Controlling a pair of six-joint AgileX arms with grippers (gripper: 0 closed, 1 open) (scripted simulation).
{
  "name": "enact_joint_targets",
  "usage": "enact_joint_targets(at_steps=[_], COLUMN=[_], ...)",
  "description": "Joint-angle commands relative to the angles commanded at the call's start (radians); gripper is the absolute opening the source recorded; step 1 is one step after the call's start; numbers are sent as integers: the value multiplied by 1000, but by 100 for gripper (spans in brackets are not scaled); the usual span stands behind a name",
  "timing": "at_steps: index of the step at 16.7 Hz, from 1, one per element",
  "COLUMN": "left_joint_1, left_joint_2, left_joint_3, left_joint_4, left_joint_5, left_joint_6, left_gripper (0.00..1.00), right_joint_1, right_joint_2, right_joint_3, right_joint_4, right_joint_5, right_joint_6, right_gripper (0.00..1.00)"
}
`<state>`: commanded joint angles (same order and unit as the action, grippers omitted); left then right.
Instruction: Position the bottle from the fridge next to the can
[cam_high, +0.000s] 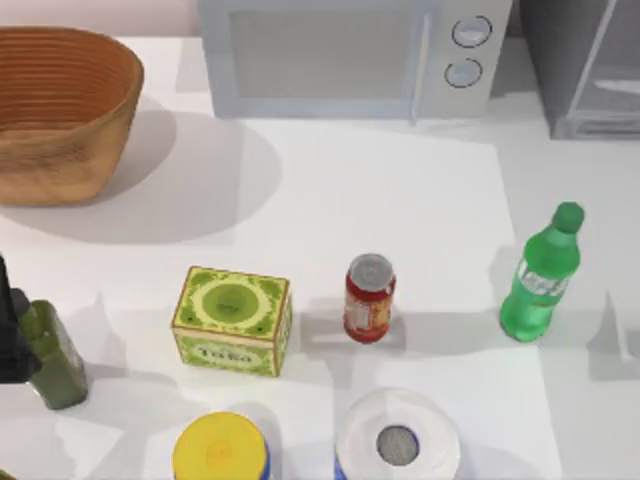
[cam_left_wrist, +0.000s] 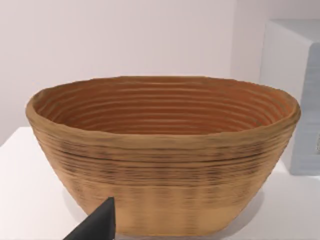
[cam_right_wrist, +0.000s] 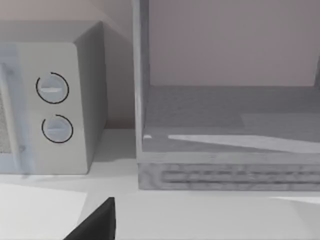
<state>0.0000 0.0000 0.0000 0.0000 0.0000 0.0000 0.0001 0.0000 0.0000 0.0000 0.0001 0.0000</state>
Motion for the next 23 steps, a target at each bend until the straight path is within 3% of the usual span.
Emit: enact_joint_targets(at_steps=[4, 8, 23], left_joint_1=[0, 0, 0], left_joint_2=[0, 0, 0], left_joint_3=[0, 0, 0], left_joint_4=[0, 0, 0], left_joint_5=[0, 0, 0], left_joint_6=[0, 0, 0], left_gripper=[100, 100, 100], right_joint_1=[3, 0, -3], right_joint_2=[-7, -113, -734], right_joint_3=[13, 101, 609], right_joint_4=[-10, -160, -1357], right_joint_5=[2, 3, -1], right_joint_6=[-1, -3, -9], right_gripper=[100, 100, 100])
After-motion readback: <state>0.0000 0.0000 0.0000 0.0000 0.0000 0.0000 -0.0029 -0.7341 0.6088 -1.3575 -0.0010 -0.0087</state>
